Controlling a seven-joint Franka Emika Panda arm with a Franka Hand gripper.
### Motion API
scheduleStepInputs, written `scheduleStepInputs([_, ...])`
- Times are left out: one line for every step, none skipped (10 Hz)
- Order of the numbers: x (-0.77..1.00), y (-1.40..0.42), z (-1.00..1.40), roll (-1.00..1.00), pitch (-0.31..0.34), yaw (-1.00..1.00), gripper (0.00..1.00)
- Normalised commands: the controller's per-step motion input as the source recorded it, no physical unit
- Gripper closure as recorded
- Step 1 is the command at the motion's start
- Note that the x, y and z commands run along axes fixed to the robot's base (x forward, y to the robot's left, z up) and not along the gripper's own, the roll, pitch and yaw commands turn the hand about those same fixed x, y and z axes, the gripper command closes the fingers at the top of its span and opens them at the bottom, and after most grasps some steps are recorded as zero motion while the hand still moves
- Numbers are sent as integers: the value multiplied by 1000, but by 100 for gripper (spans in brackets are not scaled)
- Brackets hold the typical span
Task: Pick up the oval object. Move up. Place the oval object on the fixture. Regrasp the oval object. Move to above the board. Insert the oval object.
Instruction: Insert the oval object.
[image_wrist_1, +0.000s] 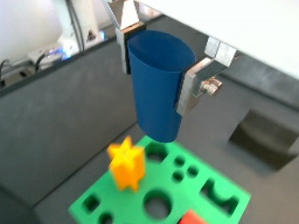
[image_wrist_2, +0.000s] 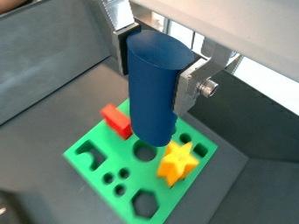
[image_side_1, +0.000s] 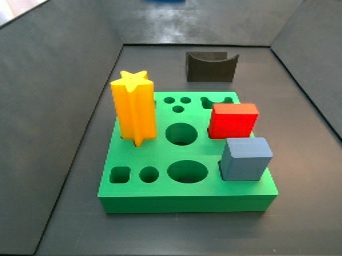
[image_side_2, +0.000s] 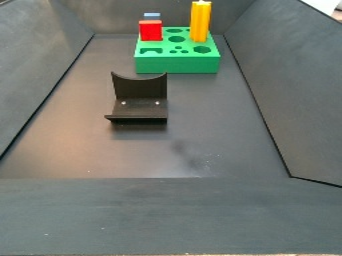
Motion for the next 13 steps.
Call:
scheduleStepInputs([186,-683,-574,-173,-20,0,100])
scheduleStepInputs([289,-720,-660,-90,0,-3,100])
scheduleStepInputs([286,-660,-671,0,0,-54,100])
scheduleStepInputs([274,-586,-737,0,0,-11,100])
scheduleStepInputs([191,-503,-789,0,0,0,100])
scheduleStepInputs([69,-420,-811,0,-19,0,100])
scheduleStepInputs([29,-351,-726,0,-37,0,100])
scheduleStepInputs([51,-300,-569,0,-7,0,100])
scheduleStepInputs([0,0,0,-19,0,0,100])
scheduleStepInputs([0,-51,-503,-41,-129,11,100])
scheduleStepInputs([0,-91,-631,0,-313,29,100])
scheduleStepInputs([0,-46,-523,19,-359,40,100])
scheduleStepInputs([0,-160,-589,33,-340,0,100])
